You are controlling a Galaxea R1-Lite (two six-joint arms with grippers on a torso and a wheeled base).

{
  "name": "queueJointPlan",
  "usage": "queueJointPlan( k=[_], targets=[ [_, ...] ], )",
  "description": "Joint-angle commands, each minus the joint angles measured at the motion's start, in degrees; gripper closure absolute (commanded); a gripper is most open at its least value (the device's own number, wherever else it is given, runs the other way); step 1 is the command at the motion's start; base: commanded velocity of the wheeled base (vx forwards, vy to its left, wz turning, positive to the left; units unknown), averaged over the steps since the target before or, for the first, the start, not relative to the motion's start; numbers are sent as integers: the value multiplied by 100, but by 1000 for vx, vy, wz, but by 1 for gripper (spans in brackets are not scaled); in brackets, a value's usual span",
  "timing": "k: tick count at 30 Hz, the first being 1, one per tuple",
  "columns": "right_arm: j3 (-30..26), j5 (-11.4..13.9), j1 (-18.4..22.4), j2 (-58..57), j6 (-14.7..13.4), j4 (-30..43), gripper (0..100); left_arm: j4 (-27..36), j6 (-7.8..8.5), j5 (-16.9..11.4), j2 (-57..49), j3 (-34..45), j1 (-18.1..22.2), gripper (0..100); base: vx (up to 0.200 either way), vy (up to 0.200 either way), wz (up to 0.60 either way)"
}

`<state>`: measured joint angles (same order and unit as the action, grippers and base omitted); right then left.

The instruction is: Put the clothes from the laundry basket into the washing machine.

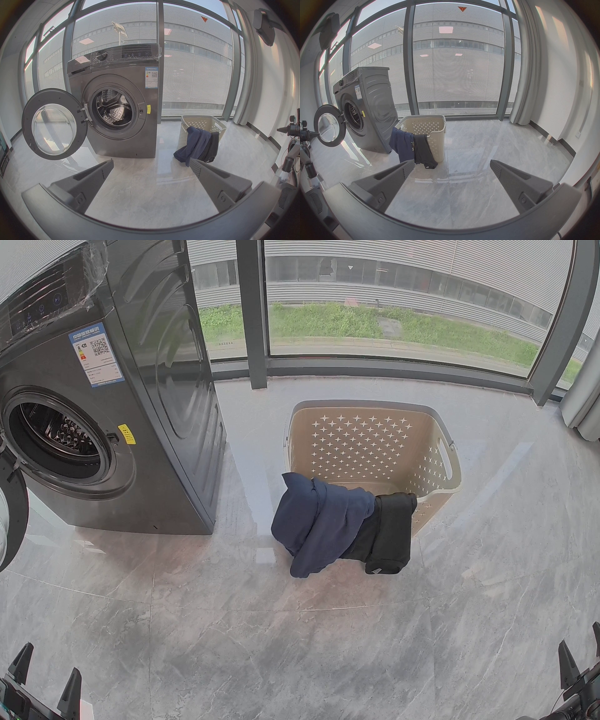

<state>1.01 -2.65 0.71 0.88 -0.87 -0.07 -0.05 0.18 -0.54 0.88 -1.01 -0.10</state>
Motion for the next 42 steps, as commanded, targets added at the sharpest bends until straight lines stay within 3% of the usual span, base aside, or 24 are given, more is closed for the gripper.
queueJointPlan(
  k=[1, 8, 20, 26, 40, 42],
  targets=[
    [-101, 1, 0, -35, -1, -1, 0, -4, -1, 1, -61, 101, 1, 0, 0, 0, 0],
    [-101, 1, 0, -35, 7, 7, 0, -4, -1, 1, -61, 101, 1, 0, 0, 0, 0],
    [-92, 1, 0, -35, 7, 7, 0, -4, -1, 1, -61, 101, 1, 0, 0, -200, 0],
    [-92, 1, 0, -35, 7, 7, 0, -4, 8, 1, -61, 101, 1, 0, 0, 0, 0],
    [-92, 54, -9, -35, -54, -45, 0, -4, -1, 1, -61, 101, 1, 0, 171, 0, 0],
    [268, 168, 0, -53, -142, -318, 0, -4, -1, 1, -61, 101, 1, 0, 0, 0, 0]
  ],
)
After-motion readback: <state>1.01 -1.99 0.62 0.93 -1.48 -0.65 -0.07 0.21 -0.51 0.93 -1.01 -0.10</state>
